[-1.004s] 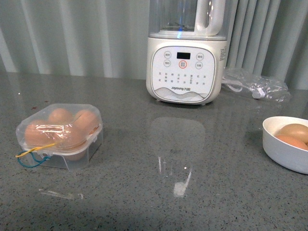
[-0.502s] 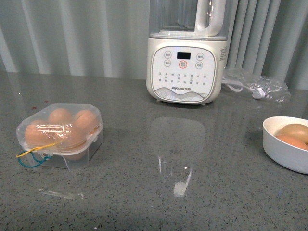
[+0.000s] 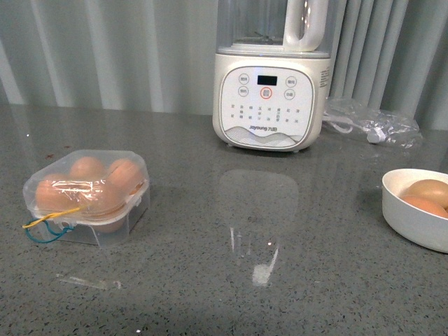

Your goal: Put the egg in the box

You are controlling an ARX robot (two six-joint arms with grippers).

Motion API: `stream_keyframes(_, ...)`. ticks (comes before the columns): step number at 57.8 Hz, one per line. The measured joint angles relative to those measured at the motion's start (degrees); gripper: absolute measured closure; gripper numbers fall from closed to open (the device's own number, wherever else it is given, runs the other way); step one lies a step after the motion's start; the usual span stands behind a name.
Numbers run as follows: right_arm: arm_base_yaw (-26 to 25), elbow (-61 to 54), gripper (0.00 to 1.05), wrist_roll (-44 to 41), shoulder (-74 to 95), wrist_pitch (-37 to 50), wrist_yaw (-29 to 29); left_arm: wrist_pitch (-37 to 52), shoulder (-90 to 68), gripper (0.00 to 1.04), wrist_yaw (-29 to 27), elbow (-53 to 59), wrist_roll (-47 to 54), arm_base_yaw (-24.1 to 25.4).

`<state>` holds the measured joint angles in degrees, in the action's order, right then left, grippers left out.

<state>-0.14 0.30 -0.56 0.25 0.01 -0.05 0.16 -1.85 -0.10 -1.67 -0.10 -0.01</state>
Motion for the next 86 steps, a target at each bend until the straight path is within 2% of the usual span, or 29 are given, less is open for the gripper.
stream_keyframes(25, 0.0, 0.0, 0.07, 0.0, 0.0, 0.0, 0.0, -0.1, 1.6, 1.0, 0.1, 0.0, -0.1, 0.0)
stream_keyframes(56, 0.0, 0.0, 0.07, 0.0, 0.0, 0.0, 0.0, -0.1, 1.7, 0.05, 0.1, 0.0, 0.0, 0.0)
stream_keyframes(59, 0.0, 0.0, 0.07, 0.0, 0.0, 0.0, 0.0, -0.1, 1.7, 0.08, 0.1, 0.0, 0.0, 0.0)
stream_keyframes(86, 0.0, 0.0, 0.07, 0.0, 0.0, 0.0, 0.0, -0.1, 1.7, 0.07, 0.1, 0.0, 0.0, 0.0)
